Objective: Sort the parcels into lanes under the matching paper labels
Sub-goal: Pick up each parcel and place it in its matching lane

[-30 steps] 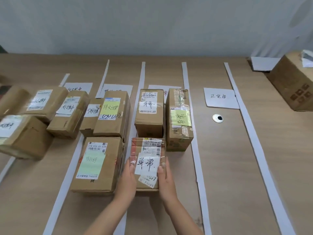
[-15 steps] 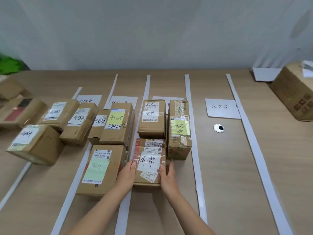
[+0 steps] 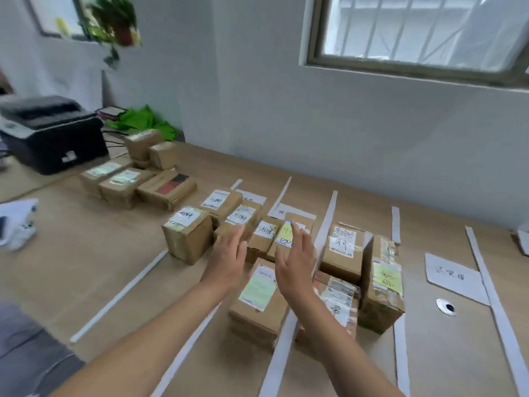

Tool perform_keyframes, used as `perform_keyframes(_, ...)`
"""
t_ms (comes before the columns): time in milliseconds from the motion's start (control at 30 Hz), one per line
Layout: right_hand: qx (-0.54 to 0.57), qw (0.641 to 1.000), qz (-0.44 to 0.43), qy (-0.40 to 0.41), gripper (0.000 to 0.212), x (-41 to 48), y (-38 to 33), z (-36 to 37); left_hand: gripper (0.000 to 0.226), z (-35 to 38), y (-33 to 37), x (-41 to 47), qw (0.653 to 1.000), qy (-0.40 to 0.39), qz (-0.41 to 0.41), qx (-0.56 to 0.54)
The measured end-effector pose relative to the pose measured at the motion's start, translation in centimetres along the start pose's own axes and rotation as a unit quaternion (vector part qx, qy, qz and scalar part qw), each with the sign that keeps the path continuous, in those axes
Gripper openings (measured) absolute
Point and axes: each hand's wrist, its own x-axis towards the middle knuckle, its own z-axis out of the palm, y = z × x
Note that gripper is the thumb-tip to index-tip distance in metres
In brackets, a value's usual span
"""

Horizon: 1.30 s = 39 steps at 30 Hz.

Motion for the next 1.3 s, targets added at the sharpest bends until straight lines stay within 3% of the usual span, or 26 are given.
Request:
perform_keyframes(100,-0.021,0.993,-0.108,-0.04,0.061,0.3,-7.4,4.3,0.051,-8.3,-3.8,-0.6,0.992,0.093,0.043,0.071)
perform_keyframes(233,-0.005,0.981,-0.179,-0.078,0.059,-1.2,-16.1,11.0,0.058,-17.8,-9.5,-3.2,0.977,0.177,0.024,0.114)
perform_keyframes(467,0.026,0.969,-0.205,-0.138,0.067,-7.8,-27.3,22.7,0.056,-29.7,-20.5,-9.2,0.961,0.203,-0.036,0.185)
perform_keyframes(833,0.006,0.965,-0.181,-0.19,0.067,-11.5,-33.0,35.5,0.061,-38.2,-32.7,-10.6,0.961,0.179,-0.061,0.202)
perform_keyframes(1300,0.034,0.971,-0.115,-0.209,0.067,2.2,-36.4,53.0,0.056,-42.2,-44.4,5.8,0.964,0.095,-0.027,0.248)
